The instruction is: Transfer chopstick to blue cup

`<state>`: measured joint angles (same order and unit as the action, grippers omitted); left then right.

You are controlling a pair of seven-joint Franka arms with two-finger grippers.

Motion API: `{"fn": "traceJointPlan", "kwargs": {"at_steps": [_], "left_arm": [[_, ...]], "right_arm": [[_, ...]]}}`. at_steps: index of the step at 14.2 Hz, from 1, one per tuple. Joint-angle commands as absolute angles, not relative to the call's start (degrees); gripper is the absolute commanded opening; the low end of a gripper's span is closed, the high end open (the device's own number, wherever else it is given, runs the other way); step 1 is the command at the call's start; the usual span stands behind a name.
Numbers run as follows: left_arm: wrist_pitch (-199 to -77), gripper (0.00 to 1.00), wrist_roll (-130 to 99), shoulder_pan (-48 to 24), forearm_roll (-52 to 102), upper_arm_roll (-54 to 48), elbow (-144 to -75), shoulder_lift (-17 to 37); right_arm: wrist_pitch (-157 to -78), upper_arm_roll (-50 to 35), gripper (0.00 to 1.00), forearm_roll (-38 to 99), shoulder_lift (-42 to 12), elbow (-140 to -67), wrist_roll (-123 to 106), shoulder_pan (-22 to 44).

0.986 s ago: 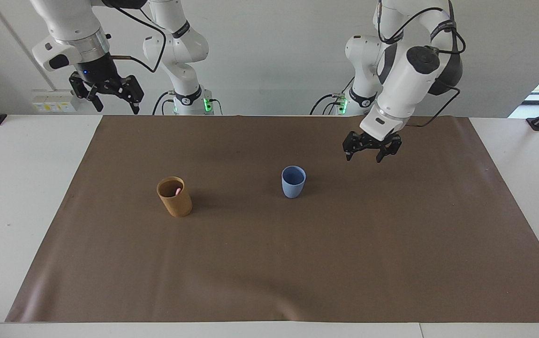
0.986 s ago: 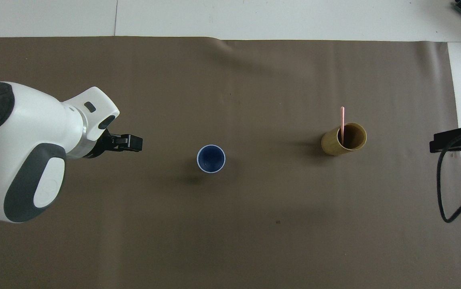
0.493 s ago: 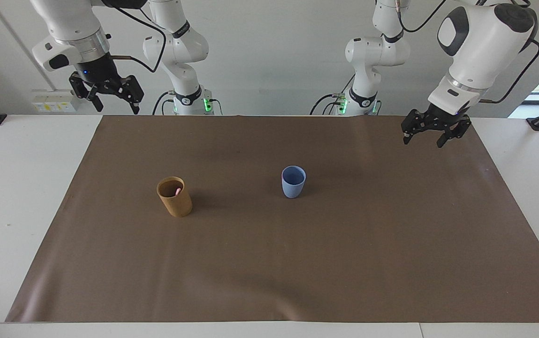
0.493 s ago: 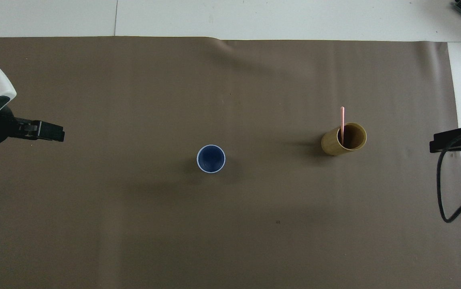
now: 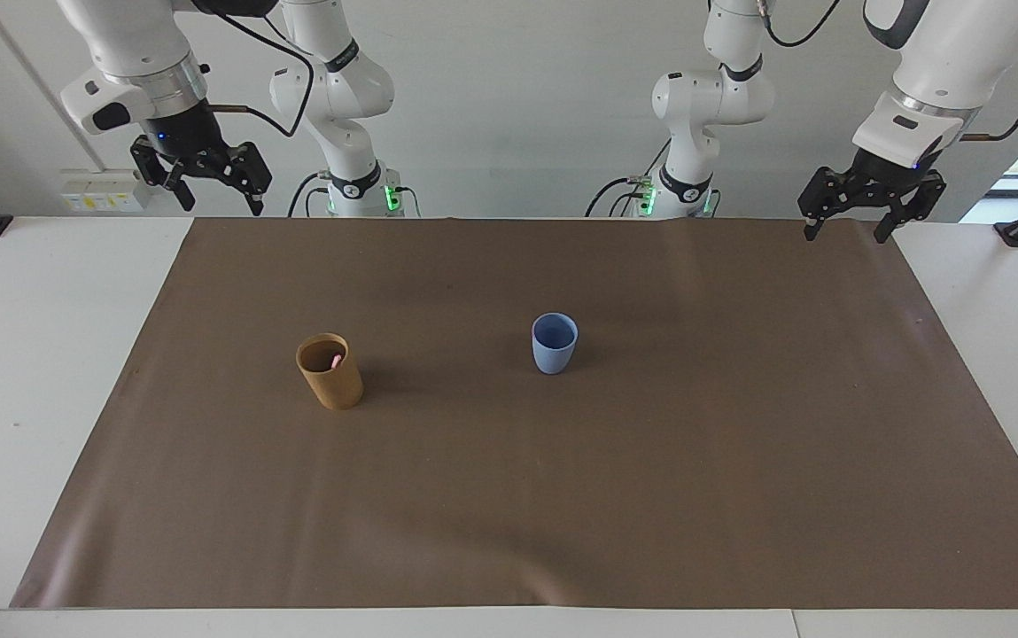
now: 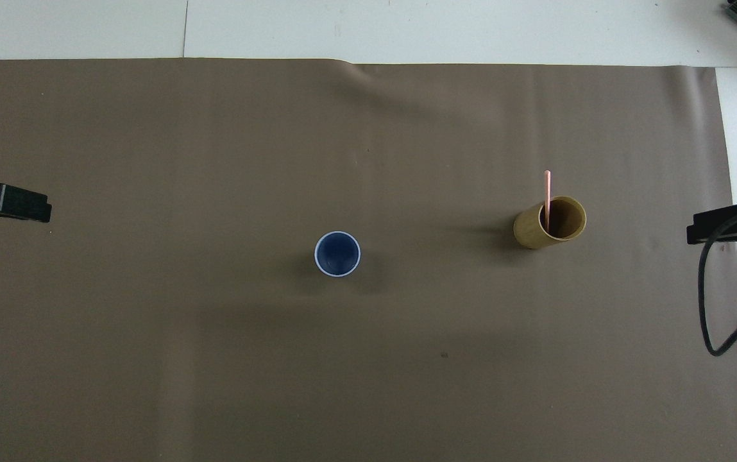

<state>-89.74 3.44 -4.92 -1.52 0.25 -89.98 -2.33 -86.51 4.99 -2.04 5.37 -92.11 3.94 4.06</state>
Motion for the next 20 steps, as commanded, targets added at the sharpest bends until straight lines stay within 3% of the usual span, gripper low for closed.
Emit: {"fn": "traceJointPlan", "kwargs": {"at_steps": [1, 11, 16, 20], "left_arm": [[-87.4, 1.00, 4.1, -4.6, -2.2, -0.6, -88.3, -1.6], [-87.2, 1.00, 3.6, -3.3, -1.6, -0.4, -88.4, -1.7], [-87.0, 1.00, 3.6, -3.3, -1.6, -0.4, -88.4, -1.7], [-87.0, 1.00, 3.6, -3.3, -1.6, -0.4, -88.4, -1.7]], "right_arm": [[-87.3, 4.7, 1.00, -2.4, 6.6, -93.5, 4.6, 3.7], [-93.4, 4.6, 1.00, 1.3, 6.3, -97.0, -7.8, 4.7], [-109.0, 4.6, 1.00, 9.6, 3.9, -104.8, -24.1, 5.2], [-118.4, 4.5, 1.00, 13.3, -1.0, -106.0, -33.0, 6.8]]}}
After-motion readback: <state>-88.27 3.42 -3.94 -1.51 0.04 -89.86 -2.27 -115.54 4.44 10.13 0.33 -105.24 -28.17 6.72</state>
